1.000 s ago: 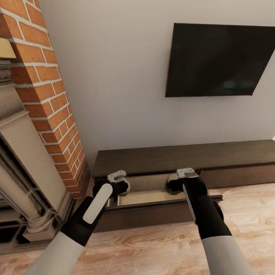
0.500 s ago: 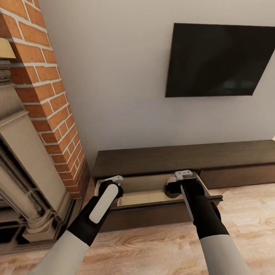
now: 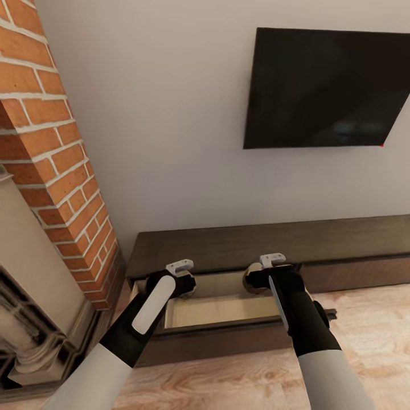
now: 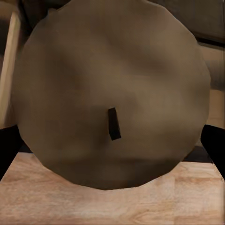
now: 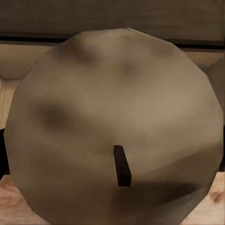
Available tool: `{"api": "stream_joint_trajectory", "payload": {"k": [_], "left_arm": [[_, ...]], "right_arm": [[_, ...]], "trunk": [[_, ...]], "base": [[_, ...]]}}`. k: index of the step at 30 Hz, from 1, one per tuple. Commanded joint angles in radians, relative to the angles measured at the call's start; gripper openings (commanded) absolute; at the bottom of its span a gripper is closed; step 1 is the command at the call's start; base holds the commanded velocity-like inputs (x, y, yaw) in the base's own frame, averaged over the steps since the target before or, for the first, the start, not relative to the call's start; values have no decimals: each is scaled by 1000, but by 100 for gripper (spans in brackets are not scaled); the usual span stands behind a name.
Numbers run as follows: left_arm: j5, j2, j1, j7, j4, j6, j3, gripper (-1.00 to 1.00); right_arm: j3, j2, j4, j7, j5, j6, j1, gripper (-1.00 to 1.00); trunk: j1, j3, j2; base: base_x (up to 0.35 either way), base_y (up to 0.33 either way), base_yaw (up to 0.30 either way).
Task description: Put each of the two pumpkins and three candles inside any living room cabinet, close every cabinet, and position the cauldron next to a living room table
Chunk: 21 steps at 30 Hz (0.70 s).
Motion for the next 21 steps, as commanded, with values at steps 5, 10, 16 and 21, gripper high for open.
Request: {"api": "stream_joint_trajectory", "payload": {"k": [5,10,16,21], "left_arm": [[-1,2,1,-10,110,-6,2,-100],[-1,1,1,-18,195,-10,3,-100],[2,-4,1,-18,204,-12,3,-100],[13,-7,1,-43,208,-13,2,-100]], "right_arm": [[65,-1,18,-1,-6,1,0,-100],[74,1,94,1,-4,-5,0,-100],[75,5,105,2,-4,-3,0,-100],[104,8,108,3,-6,-1,0,-100]], "trunk": [[0,0,0],[0,0,0],[0,0,0],[0,0,0]], "base": [[130,-28,0],[201,-1,0],[56,0,0],[3,0,0]]}}
